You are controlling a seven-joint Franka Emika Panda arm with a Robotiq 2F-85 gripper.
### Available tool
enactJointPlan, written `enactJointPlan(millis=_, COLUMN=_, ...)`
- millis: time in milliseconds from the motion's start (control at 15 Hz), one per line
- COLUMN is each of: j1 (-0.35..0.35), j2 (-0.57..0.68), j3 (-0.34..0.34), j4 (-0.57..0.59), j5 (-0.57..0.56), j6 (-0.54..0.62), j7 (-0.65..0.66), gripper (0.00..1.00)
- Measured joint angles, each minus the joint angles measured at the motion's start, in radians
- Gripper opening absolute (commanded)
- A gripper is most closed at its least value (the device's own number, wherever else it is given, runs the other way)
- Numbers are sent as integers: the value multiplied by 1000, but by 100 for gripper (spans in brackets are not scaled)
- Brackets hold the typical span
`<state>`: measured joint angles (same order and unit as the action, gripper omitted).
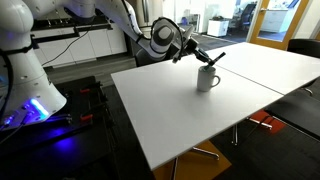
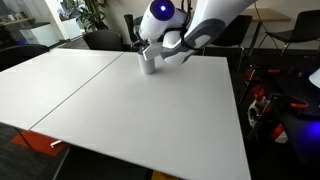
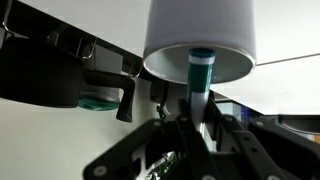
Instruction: Move the cup to the left and put the marker inside the mug cup
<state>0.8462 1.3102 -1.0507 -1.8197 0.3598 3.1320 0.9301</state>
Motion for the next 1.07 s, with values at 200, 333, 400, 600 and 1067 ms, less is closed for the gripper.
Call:
enactJointPlan(millis=200, j1=1, j2=17, j3=0, j4=5, j5=0, j6=0, j7=0, gripper=54)
enactJointPlan(millis=333, j1=1, j2=20, j3=0, j4=5, j5=0, j6=0, j7=1, gripper=69)
enactJointPlan(millis=400, j1=1, j2=20, j3=-1, j4=5, j5=1, j6=0, j7=1, gripper=76)
enactJointPlan(millis=600, j1=1, j2=20, j3=-6, j4=5, j5=18, j6=0, j7=2, gripper=99)
enactJointPlan(millis=1067, j1=7, j2=13, j3=-50, j4=4, j5=55, j6=0, j7=22, gripper=100)
